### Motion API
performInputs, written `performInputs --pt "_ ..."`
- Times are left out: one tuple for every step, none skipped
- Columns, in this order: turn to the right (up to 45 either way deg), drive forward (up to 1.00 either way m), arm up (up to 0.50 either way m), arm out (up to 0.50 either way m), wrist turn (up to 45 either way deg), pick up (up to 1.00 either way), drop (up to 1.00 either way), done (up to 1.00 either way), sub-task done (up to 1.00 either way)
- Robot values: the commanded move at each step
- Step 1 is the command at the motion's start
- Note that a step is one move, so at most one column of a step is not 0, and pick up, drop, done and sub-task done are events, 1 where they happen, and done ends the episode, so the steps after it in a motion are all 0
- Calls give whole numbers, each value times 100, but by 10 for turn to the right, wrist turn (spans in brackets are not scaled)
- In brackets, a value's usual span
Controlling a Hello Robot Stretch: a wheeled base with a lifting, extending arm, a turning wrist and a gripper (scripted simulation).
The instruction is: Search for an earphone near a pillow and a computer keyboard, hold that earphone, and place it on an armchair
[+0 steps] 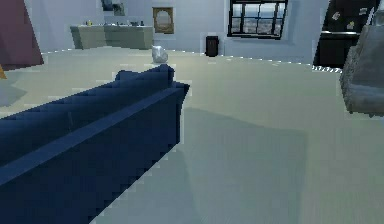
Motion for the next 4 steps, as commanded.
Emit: performInputs --pt "0 0 0 0 450 0 0 0 0" --pt "0 0 0 0 450 0 0 0 0" --pt "0 0 0 0 300 0 0 0 0" --pt "0 0 -38 0 0 0 0 0 0"
